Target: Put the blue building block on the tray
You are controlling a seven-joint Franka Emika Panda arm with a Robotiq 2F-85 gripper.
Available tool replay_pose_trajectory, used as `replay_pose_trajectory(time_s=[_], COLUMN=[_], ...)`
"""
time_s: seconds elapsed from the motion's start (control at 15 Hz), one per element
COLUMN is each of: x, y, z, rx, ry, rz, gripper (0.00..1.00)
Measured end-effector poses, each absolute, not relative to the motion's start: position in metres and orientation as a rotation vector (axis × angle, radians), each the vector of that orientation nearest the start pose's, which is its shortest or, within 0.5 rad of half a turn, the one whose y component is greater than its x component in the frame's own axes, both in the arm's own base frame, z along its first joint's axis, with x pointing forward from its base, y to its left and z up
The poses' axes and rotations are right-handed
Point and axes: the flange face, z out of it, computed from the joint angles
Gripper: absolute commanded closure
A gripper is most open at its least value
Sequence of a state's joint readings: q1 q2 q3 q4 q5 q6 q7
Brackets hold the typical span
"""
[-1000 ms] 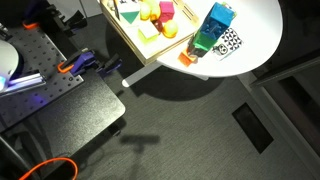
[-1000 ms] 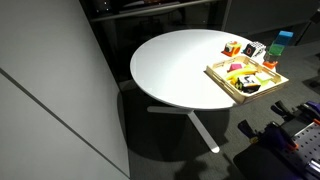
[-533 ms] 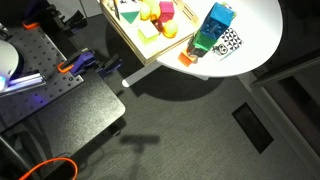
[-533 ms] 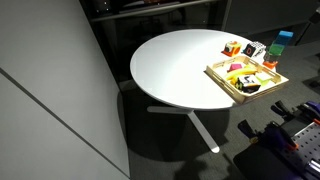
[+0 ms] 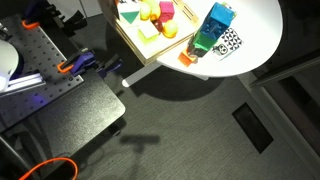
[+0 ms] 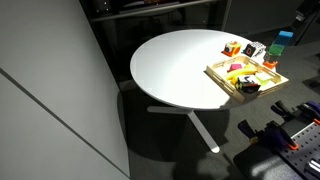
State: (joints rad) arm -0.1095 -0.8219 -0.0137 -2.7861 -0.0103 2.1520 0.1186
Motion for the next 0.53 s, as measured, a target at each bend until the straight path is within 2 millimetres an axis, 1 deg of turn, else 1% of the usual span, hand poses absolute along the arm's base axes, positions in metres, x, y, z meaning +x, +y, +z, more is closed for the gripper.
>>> replay_pose_trajectory(time_s=[0.33, 0.53], x=[0.347, 0.365], y=[-0.053, -0.067], z=[0.426, 0.418], rx=[-3.102, -3.096], ry=[0.408, 0.451], rz=[-0.217, -0.177], gripper=[0.00, 0.00])
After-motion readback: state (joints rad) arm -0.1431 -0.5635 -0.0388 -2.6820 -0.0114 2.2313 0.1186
